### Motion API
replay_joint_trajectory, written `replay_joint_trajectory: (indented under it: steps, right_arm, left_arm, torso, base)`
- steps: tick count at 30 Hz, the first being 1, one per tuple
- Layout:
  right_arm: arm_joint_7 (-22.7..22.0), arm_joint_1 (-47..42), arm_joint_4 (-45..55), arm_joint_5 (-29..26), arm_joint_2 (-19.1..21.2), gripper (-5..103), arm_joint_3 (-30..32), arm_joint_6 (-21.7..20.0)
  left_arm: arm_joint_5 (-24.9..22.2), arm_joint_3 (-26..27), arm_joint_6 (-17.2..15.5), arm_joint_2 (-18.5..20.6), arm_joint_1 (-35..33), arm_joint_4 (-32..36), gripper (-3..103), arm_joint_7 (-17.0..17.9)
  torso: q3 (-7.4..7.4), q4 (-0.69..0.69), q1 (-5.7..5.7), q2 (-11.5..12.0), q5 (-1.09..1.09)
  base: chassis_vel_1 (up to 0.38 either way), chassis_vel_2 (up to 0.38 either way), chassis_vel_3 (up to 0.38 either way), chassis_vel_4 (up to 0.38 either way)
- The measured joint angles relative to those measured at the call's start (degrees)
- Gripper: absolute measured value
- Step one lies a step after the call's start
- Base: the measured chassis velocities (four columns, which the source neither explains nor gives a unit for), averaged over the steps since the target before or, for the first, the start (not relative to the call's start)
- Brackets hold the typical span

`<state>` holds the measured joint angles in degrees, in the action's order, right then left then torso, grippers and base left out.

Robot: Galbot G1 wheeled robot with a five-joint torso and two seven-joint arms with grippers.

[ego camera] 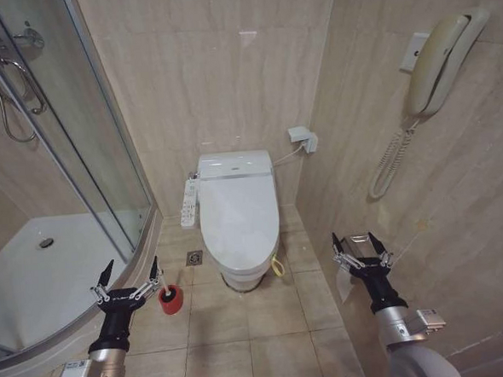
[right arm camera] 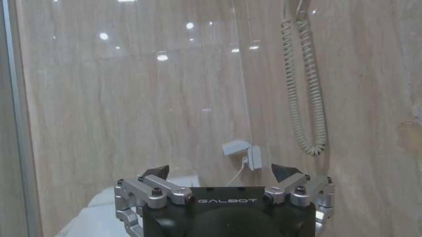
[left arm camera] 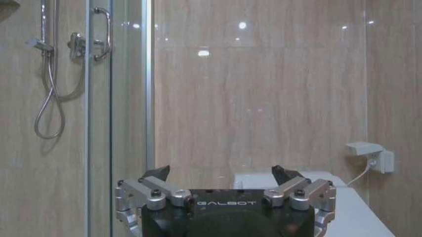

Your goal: Open the toilet lid, clean the toilet bowl with a toilet brush, close the toilet lid, and flush.

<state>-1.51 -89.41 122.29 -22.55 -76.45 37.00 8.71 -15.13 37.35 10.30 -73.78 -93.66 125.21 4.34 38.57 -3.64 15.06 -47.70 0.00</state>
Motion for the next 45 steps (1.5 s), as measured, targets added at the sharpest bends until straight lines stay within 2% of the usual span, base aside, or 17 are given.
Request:
replay_joint_trajectory:
  steps: [12,45]
  right_arm:
    - [0.0,-0.1,0.0,0.0,0.0,100,0.0,0.0]
    - [0.0,0.0,0.0,0.0,0.0,100,0.0,0.0]
  left_arm:
    - [0.0,0.0,0.0,0.0,0.0,0.0,100,0.0]
    - [0.0,0.0,0.0,0.0,0.0,0.0,100,0.0]
  torso:
    - [-0.03,0.00,-0.09,0.0,0.00]
    - [-0.01,0.00,-0.03,0.0,0.00]
  base:
    - [0.121,-0.105,-0.116,0.106]
    - [-0.003,0.002,0.003,-0.003]
